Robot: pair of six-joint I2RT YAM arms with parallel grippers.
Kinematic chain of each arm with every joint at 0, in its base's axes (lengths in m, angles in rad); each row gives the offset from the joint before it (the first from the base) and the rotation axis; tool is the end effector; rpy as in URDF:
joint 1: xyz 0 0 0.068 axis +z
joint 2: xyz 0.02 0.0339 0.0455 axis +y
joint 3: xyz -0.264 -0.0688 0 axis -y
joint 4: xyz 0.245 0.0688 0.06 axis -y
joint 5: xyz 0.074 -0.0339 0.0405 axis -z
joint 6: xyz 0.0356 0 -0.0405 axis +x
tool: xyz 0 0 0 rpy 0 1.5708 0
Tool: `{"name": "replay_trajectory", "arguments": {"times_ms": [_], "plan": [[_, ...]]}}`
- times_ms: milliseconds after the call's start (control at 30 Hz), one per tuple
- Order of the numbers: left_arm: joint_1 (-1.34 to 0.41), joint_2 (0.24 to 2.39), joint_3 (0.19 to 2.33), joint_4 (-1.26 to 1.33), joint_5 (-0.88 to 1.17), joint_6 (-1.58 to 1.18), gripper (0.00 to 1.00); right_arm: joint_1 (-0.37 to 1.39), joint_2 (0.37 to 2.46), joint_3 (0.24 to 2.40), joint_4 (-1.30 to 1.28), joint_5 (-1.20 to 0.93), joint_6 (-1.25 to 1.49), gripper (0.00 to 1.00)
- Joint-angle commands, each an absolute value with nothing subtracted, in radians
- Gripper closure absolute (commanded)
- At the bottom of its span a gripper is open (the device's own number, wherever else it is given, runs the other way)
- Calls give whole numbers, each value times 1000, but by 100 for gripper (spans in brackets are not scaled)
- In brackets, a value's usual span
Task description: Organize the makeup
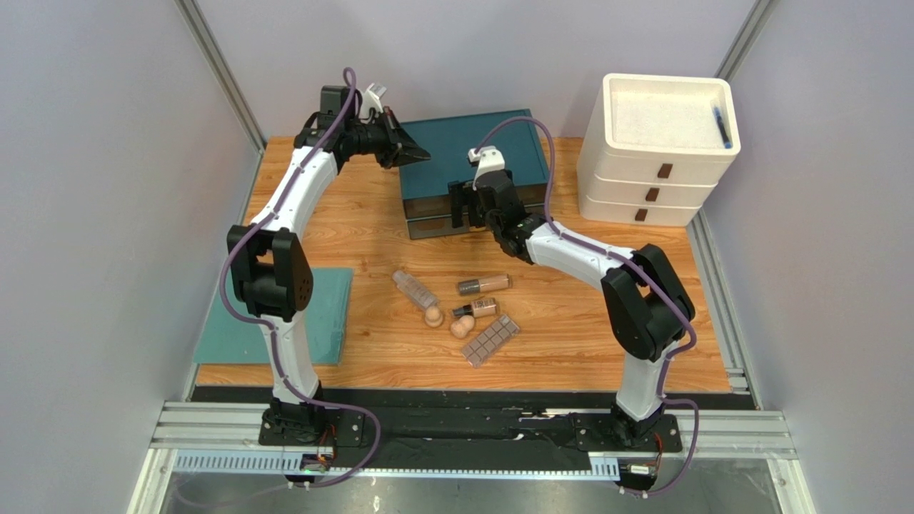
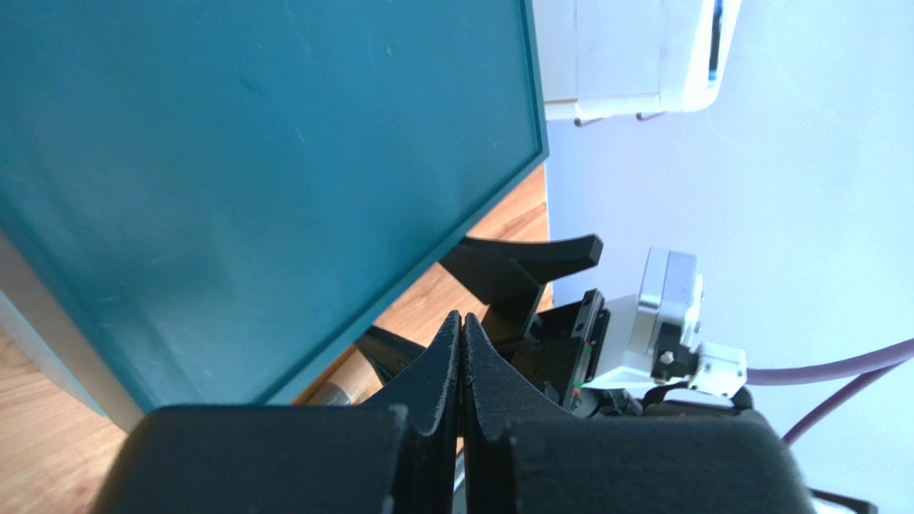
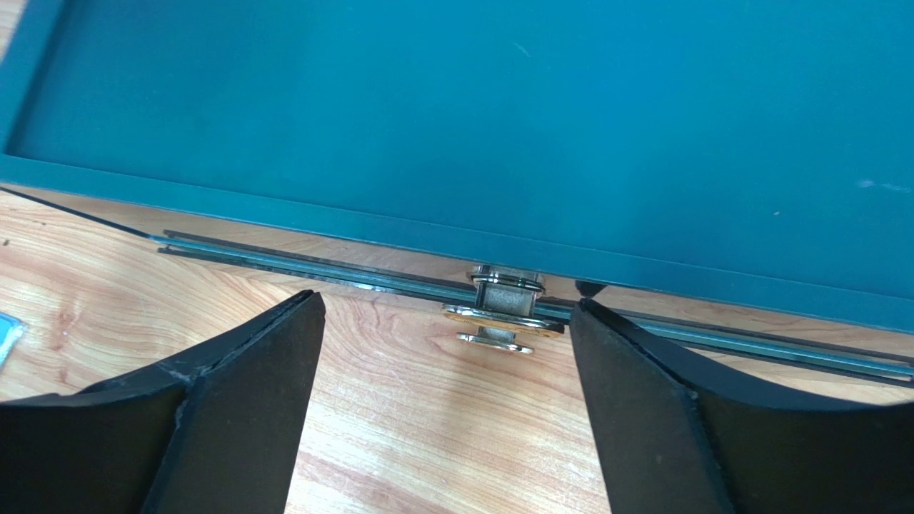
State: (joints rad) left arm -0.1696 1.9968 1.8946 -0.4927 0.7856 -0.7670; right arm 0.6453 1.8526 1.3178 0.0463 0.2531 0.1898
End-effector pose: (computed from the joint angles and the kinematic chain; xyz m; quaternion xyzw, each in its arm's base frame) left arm 0.4502 -0.1026 0.3330 -0.0686 0.8327 -0.4972 0.2339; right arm 0.3493 0.2518 0.2429 -0.1286 0.8430 0.1083 0.5110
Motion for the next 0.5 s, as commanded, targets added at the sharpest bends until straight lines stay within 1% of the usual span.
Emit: {"name": "replay_trajectory", "arguments": {"times_ms": [0,167,267,400,467], "plan": [[-153,2034,1953,-474,824,-801,100,624,1873,1381,98,270,173,14],[-149,2085,1999,-511,839,-788,100,589,1902,1414,74,233,198,19],[-149,2103,2013,-523,836,-776,100,575,1905,1416,86,216,192,23],[-149,2143,2046,-587,810,-766,100,566,1913,1425,91,218,180,25],[-149,2164,2081,-629,796,-756,100,568,1916,1430,97,204,172,31]]}}
